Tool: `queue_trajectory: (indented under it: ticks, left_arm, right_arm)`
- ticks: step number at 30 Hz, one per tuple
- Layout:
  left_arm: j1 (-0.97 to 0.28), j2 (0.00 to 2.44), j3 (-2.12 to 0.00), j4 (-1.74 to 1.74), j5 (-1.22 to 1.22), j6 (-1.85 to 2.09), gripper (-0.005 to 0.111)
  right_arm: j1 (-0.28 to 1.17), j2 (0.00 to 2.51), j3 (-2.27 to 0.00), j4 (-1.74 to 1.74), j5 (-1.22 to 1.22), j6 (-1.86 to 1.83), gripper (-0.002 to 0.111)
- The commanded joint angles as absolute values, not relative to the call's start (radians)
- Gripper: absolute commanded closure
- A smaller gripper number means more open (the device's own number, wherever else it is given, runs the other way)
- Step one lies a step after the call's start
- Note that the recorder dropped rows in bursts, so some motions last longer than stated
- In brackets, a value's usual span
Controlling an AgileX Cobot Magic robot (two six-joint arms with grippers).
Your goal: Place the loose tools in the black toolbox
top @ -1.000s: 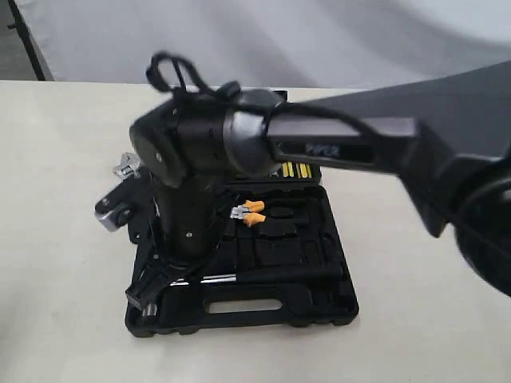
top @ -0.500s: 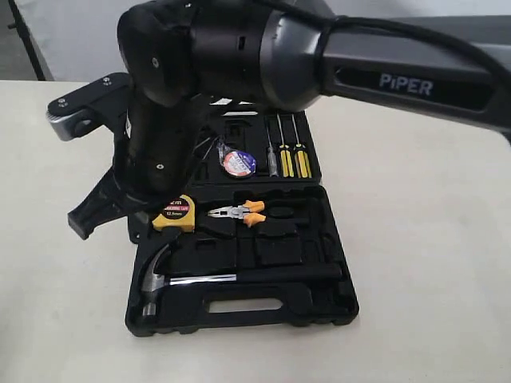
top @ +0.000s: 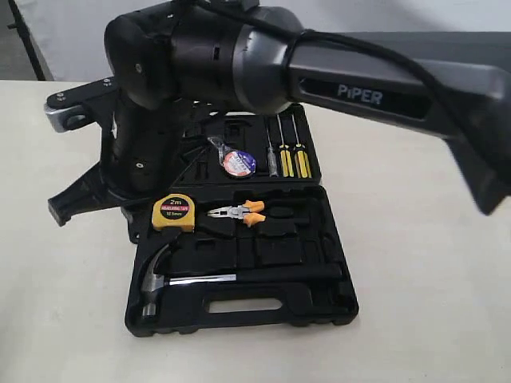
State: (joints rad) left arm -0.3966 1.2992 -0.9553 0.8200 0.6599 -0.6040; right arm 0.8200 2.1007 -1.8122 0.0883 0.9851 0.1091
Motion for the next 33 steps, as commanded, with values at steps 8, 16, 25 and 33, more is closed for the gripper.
queue_trajectory:
  ticks: [8,16,25,33]
  left_arm:
    - [-0.393,1.291,-0.946,0.806,0.643,-0.614,0.105]
    - [-0.393,1.291,-0.946,0.806,0.643,-0.614,0.105]
    - [-0.393,1.291,-0.946,0.806,0.643,-0.614,0.105]
    - [-0.393,1.291,-0.946,0.806,0.643,-0.614,0.105]
  right_arm:
    - [0.816,2.662,-2.582,-0.233,1.051,0.267,0.108]
    - [0.779,2.734,-2.627,-0.207,1.046,0.344,0.053]
    - [0.769,2.787,-2.627,-0.079,1.046,0.322,0.056]
    - [0.772,2.801,-2.627,0.052,1.152,0.235,0.082]
